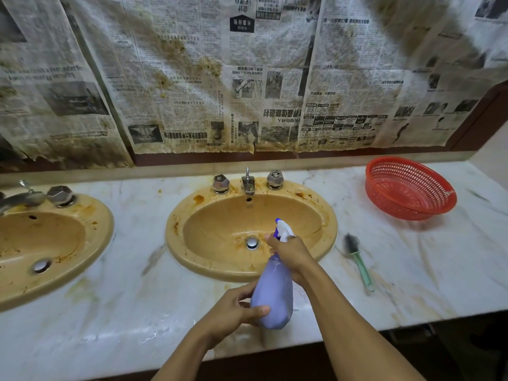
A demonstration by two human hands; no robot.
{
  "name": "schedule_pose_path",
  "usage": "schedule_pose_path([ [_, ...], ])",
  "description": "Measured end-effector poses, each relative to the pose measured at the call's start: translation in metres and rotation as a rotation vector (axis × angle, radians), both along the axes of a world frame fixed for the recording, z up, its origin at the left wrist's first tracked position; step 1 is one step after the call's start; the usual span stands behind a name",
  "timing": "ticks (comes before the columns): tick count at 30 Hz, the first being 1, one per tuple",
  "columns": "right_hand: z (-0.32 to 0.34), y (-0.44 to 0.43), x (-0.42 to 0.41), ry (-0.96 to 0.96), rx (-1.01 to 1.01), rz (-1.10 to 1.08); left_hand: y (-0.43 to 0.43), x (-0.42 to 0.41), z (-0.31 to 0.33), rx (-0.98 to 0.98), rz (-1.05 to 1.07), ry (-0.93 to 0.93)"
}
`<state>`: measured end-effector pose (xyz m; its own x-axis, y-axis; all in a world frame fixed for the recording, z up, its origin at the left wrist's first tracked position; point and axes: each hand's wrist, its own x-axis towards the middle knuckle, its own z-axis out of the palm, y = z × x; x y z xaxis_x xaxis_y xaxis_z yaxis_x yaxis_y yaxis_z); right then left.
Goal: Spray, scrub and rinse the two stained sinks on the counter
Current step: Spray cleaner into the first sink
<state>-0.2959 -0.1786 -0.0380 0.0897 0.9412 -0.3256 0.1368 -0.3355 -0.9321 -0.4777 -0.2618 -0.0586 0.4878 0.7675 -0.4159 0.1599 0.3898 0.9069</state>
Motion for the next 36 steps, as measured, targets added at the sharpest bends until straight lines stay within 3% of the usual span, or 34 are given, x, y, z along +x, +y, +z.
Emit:
schedule_pose_path([
  [9,0.012,0.002,-0.002,-0.094,0.095,-0.030,0.008,0.001,0.002,0.030,-0.007,-0.035],
  [16,0.020,0.013,-0.014,0.021,0.088,0.010,0.011,-0.008,0.007,0.037,0.051,-0.074],
  [25,0.014,0.021,-0.033,-0.106,0.082,-0.093,0.018,-0.026,0.017,0.051,0.028,-0.063],
  [31,0.014,0.030,-0.052,-0.062,0.044,0.052,0.011,-0.043,0.016,0.051,0.064,-0.074],
  [36,0.013,0.030,-0.087,-0.176,-0.085,0.114,-0.003,-0.063,0.004,0.046,0.144,-0.047],
])
